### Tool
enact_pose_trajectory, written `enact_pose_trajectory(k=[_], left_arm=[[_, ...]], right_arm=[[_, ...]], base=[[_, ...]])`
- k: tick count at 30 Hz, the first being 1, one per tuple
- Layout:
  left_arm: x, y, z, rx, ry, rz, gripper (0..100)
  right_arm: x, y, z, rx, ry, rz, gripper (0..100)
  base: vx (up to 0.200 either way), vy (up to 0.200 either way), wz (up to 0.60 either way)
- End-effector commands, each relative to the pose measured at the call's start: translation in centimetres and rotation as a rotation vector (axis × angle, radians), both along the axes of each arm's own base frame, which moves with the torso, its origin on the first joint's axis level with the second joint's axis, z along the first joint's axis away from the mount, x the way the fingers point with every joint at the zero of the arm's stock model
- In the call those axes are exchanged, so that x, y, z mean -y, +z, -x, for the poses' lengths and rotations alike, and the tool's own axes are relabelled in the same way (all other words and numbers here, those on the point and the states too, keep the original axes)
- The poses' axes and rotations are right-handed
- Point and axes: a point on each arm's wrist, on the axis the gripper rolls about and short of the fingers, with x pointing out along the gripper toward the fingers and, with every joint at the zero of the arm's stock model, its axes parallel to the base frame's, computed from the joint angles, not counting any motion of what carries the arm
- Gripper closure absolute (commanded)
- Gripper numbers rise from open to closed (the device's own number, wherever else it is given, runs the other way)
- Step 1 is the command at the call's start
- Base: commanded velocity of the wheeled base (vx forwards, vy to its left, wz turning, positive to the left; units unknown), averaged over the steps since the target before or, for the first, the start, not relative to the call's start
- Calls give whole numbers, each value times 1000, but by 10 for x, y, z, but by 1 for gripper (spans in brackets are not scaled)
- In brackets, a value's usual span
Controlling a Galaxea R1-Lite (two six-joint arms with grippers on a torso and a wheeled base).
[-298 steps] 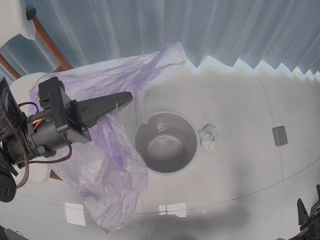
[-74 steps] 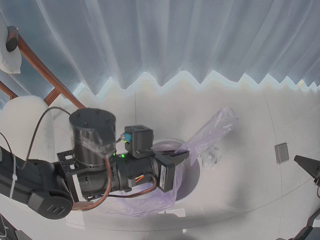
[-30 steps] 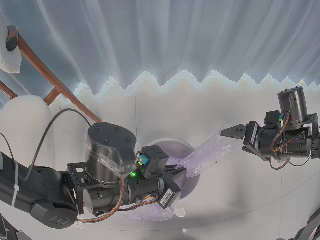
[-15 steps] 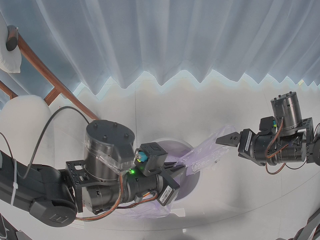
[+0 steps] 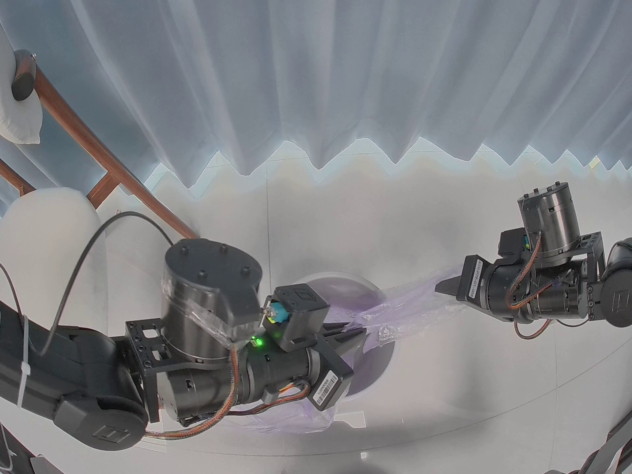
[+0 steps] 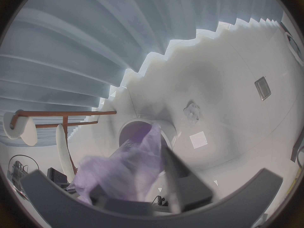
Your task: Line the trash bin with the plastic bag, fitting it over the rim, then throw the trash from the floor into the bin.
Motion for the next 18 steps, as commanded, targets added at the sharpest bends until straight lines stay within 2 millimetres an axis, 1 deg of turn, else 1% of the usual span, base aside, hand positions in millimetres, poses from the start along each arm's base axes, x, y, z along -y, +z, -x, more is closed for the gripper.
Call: enact_pose_trajectory(k=[1, 4, 5, 8, 10, 11, 13, 16, 18], left_arm=[[-2, 1, 2, 0, 0, 7, 100], [-4, 1, 4, -9, 0, 10, 100], [-8, -4, 8, -16, -5, -8, 100], [-14, -14, 12, -29, -2, -20, 100], [-17, -15, 12, -33, 6, -20, 100], [-19, -12, 11, -30, 11, -9, 0], [-21, -7, 9, -32, 27, 19, 0], [-27, 2, 9, -81, 75, 87, 0], [-36, 8, 9, -121, 119, 142, 0]], right_arm=[[0, 4, 1, 23, 4, -7, 100], [0, 5, 1, 41, 8, -15, 100], [-1, 6, 0, 68, 11, -23, 100], [-5, 6, 1, 94, 35, -33, 100], [-7, 4, 4, 99, 46, -38, 100], [-9, 3, 5, 97, 52, -35, 100], [-8, 3, 5, 97, 52, -35, 100], [-4, 8, 1, 113, 36, -41, 100], [0, 12, -1, 127, 31, -47, 100]], base=[[0, 0, 0], [0, 0, 0], [0, 0, 0], [0, 0, 0], [0, 0, 0], [0, 0, 0], [0, 0, 0], [0, 0, 0], [0, 0, 0]])
